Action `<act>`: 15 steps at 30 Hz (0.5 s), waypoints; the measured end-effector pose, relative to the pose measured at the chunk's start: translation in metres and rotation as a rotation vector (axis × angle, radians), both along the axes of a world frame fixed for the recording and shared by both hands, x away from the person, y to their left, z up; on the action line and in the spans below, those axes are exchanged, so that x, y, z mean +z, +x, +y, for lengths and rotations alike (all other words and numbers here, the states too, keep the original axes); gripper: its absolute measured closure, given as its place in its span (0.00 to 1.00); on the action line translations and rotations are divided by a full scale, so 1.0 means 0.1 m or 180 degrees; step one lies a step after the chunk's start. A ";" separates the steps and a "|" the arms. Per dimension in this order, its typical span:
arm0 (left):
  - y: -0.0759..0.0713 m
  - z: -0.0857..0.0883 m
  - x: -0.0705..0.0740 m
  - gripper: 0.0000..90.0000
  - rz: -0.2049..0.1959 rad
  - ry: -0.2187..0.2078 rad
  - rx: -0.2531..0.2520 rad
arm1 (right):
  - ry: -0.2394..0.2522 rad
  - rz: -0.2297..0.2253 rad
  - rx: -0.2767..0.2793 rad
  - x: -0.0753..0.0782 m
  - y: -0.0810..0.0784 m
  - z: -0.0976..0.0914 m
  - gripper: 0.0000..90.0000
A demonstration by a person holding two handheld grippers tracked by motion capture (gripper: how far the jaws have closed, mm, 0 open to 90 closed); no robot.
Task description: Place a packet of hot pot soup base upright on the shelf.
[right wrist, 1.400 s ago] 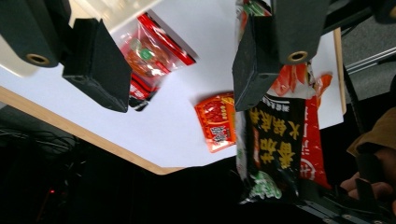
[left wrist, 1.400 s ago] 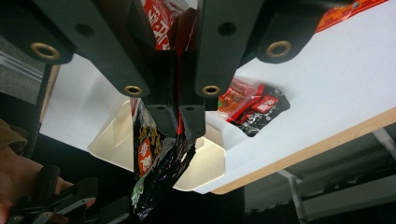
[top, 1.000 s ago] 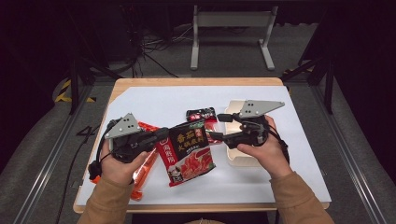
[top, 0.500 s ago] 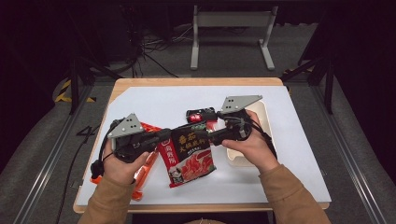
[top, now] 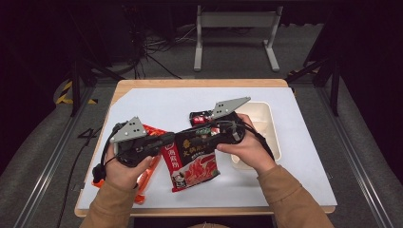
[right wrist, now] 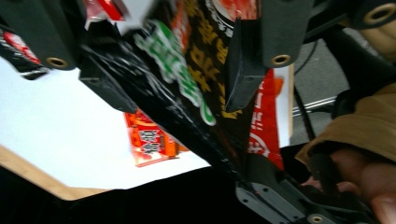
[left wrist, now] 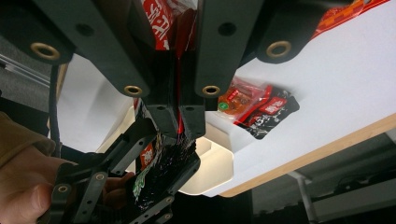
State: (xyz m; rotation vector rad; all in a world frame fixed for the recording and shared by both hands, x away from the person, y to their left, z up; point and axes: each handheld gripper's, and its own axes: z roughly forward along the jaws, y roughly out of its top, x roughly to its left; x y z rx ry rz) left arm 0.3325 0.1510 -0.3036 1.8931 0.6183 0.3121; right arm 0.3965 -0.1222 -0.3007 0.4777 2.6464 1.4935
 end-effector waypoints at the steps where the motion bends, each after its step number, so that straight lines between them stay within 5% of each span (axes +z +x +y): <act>1: 0.00 0.00 0.00 0.97 -0.0002 -0.0001 0.0000 | 0.0009 0.0020 0.0022 -0.01 0.00 0.01 0.54; 15: 0.00 -0.03 -0.01 0.97 -0.0002 0.0011 0.0033 | -0.0290 0.0027 0.0064 0.03 0.00 0.06 0.72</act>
